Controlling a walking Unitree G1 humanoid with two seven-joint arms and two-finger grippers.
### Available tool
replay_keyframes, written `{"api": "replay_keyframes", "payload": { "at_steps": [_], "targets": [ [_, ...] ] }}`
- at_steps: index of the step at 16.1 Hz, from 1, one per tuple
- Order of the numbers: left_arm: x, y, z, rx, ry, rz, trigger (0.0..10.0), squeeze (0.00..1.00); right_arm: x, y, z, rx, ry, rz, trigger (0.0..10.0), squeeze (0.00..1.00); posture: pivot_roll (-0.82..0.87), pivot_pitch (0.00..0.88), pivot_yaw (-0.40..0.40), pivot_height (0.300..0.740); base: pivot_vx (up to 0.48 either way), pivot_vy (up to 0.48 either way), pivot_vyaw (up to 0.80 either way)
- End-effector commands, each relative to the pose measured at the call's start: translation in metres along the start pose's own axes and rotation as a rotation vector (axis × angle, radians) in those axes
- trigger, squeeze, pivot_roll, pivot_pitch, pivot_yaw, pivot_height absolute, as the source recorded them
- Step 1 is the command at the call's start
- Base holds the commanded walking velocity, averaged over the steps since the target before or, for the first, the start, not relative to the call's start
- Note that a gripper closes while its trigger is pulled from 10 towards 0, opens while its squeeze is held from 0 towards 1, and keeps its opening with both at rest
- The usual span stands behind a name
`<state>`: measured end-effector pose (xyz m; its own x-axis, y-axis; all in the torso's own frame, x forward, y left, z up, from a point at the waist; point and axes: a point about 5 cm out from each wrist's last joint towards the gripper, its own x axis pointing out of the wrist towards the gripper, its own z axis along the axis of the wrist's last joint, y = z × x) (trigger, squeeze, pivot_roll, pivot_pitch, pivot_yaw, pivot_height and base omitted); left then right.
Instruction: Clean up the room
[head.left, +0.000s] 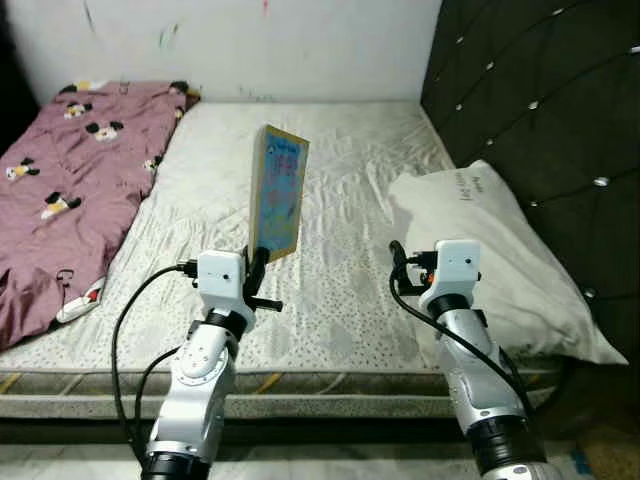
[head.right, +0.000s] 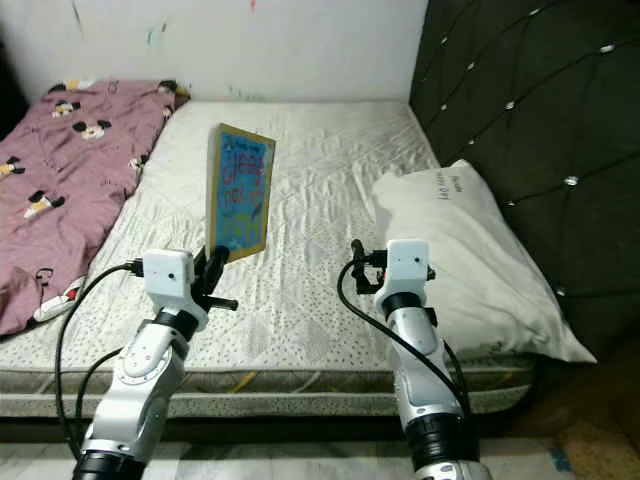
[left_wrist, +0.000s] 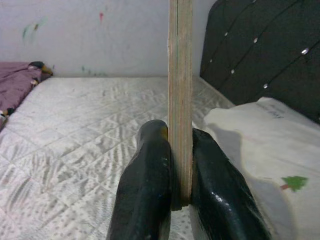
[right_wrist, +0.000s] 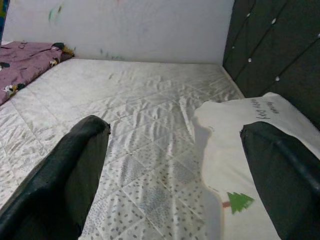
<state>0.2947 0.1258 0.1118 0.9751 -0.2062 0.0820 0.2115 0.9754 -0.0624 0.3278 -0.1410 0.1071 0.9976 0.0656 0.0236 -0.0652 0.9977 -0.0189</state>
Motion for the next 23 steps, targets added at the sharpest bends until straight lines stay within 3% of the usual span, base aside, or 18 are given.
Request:
{"api": "replay_keyframes", "payload": {
  "at_steps": [1,6,12,16,23],
  "targets": [
    [0.004,-0.002,0.013,-0.001,-0.058,-0.009,10.0,0.00,0.000,-0.004,0.000,-0.004,0.006,-0.009,10.0,0.00,-0.04,0.000,0.023,0.740,0.379,0.000,0.00],
    [0.004,-0.002,0.016,-0.013,-0.064,-0.012,10.0,0.00,0.001,-0.004,0.000,-0.006,-0.001,0.000,10.0,0.00,-0.02,0.000,0.011,0.740,0.373,0.000,0.00],
    [-0.012,0.004,0.017,-0.039,-0.037,0.089,10.0,0.00,-0.004,-0.017,-0.003,-0.028,0.011,-0.023,10.0,0.00,0.01,0.000,-0.003,0.740,0.000,0.000,0.00],
    [-0.015,0.012,0.022,-0.033,-0.014,0.124,10.0,0.00,-0.001,-0.024,-0.001,-0.043,0.020,-0.043,10.0,0.00,0.02,0.000,-0.009,0.740,0.000,0.000,0.71],
    [-0.007,0.009,0.027,-0.055,-0.015,0.108,10.0,0.00,0.001,-0.015,0.004,-0.068,0.003,-0.003,10.0,0.00,0.00,0.000,-0.025,0.740,0.000,0.459,0.07]
  ]
}}
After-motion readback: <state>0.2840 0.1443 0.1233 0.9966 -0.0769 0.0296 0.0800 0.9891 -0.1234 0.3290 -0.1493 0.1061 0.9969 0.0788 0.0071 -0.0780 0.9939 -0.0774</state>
